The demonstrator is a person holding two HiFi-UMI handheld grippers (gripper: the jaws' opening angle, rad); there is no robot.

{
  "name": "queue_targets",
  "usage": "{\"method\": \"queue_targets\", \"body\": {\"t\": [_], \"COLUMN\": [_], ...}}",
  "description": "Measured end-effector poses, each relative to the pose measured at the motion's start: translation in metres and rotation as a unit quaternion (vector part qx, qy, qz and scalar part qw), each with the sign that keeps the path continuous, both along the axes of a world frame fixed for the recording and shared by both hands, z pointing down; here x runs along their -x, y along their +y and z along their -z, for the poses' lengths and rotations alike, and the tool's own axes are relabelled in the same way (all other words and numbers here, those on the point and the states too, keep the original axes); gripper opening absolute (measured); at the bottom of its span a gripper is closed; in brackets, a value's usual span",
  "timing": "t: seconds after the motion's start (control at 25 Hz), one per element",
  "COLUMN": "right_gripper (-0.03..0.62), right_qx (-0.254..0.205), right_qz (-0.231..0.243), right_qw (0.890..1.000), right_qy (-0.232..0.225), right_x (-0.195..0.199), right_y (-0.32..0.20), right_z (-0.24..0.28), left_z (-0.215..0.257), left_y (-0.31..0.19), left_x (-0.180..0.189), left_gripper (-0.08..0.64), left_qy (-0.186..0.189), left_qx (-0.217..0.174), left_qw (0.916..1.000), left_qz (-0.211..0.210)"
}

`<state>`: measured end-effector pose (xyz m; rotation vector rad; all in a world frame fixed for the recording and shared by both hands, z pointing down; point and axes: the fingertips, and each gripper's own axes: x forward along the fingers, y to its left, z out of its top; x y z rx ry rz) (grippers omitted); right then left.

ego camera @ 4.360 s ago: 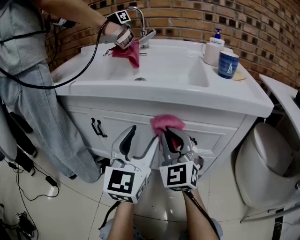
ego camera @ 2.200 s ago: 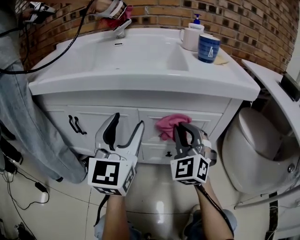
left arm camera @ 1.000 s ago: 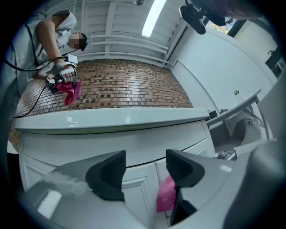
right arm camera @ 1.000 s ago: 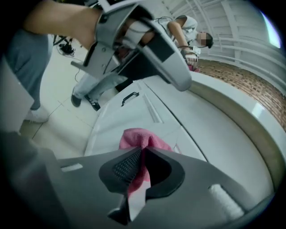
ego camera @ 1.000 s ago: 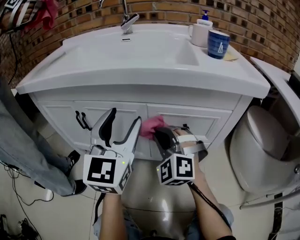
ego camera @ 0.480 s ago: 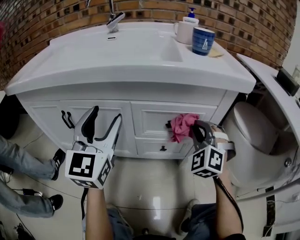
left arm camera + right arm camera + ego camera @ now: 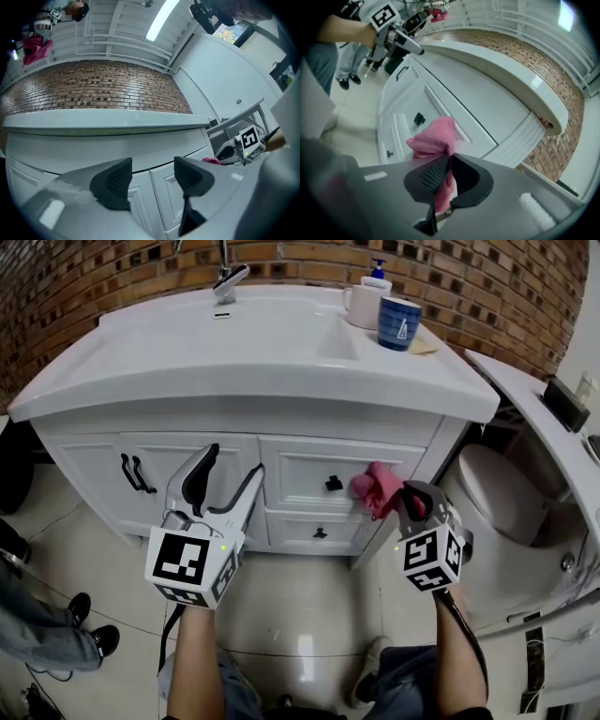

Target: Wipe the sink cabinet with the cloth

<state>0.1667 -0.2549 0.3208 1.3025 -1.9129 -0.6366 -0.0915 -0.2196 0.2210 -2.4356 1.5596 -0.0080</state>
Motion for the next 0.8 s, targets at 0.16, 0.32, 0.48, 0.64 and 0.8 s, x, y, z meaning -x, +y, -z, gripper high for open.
{"method": "queue_targets", "body": {"t": [0.16,0.32,0.48,0.64,0.8], "right_gripper": [0.028,0.028,0.028,0.028,0.028], "right_qx": [0.003,-0.018,0.01,0.099,0.182], "right_qz": [0.08,0.153,0.182,0.14,0.049], "right_qw": [0.996,0.987,0.981,0.952,0.888], "right_qy": [-0.048,-0.043,-0.061,-0.252,-0.418], "right_x": [0.066,0.143,0.197,0.216,0.191], "right_y": [0.021,0.036,0.035,0.014,-0.008], "right_z": [0.003,-0.007,-0.031,-0.055,-0.082], "left_z": [0.0,0.001,0.0,0.005,0.007], "left_y": [-0.001,-0.001,0.002,0.008,0.007], "left_x": [0.014,0.03,0.038,0.049,0.058], "left_gripper": [0.282,0.282,0.282,0.282,0.282], "left_qy": [0.0,0.01,0.007,0.014,0.026], "left_qx": [0.0,0.001,0.005,0.001,-0.004], "left_qw": [0.9999,0.9995,0.9993,0.9987,0.998], "left_qz": [0.012,0.029,0.036,0.048,0.057]}}
